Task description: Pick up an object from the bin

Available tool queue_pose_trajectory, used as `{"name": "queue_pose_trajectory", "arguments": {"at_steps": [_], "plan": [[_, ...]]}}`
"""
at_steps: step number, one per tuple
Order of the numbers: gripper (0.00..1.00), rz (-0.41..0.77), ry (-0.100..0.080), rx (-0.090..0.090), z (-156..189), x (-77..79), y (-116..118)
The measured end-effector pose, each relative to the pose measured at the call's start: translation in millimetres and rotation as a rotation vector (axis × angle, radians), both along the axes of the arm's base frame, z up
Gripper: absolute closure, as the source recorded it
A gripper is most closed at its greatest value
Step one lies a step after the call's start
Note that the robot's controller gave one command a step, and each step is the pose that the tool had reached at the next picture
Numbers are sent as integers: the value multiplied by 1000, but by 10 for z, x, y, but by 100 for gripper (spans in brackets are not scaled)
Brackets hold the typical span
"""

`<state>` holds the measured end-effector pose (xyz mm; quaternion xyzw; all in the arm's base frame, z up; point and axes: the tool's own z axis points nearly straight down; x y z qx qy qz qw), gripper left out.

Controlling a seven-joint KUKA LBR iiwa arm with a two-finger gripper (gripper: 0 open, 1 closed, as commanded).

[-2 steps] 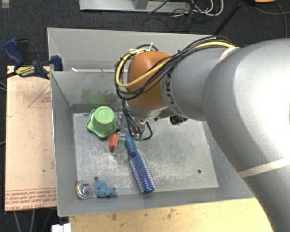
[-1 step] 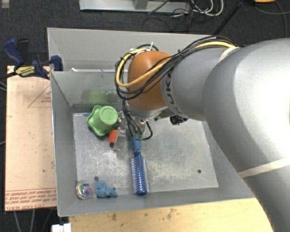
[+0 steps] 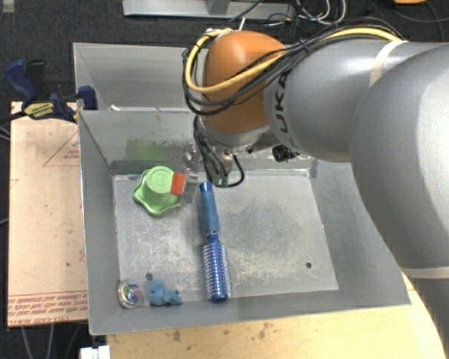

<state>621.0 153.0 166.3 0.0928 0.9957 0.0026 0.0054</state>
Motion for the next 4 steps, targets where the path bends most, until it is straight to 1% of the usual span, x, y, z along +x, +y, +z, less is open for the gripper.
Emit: {"name": "queue_pose_trajectory", "arguments": {"at_steps": [1,2,3,4], "plan": [[100,6,0,0,1098,-19,49],[0,6,8,-3,1046,-30,46],[0,-198,18,-3,-119,-277,482],[0,-342,19,-5,-854,-389,43]]}}
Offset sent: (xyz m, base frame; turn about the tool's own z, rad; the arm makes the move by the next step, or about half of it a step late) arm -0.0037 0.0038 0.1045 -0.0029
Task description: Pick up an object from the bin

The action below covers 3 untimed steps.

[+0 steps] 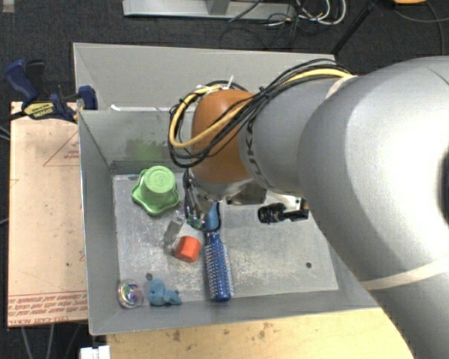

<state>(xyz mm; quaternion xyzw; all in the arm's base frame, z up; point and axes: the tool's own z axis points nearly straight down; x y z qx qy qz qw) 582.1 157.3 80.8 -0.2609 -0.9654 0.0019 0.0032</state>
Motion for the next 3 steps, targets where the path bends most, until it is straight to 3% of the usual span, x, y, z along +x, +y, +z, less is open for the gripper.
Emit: {"name": "queue_pose_trajectory", "arguments": {"at_steps": [1,2,3], "plan": [[0,-29,-11,4,-117,331,245],[0,-160,-9,3,-108,299,854],[100,-161,-12,2,-94,312,835]]}}
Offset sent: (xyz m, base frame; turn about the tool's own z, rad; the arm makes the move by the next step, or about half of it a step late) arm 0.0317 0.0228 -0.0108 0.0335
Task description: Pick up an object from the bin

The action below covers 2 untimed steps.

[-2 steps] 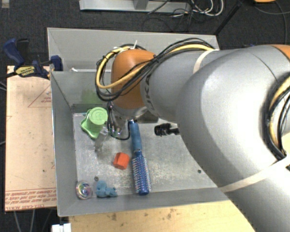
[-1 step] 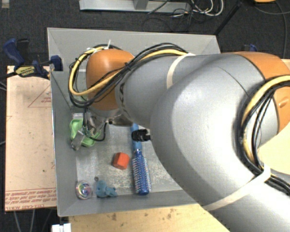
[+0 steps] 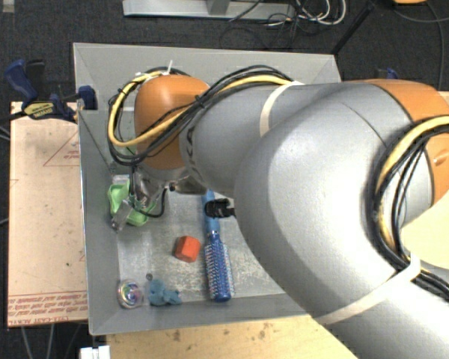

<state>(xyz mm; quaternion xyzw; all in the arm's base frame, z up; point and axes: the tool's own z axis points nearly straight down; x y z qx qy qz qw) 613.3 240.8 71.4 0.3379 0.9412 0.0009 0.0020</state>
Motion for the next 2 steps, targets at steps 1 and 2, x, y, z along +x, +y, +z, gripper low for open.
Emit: {"name": "queue_pose_trajectory", "arguments": {"at_steps": [1,2], "plan": [[100,25,34,1,2,401,-56],[100,57,-3,2,1347,-20,-173]]}}
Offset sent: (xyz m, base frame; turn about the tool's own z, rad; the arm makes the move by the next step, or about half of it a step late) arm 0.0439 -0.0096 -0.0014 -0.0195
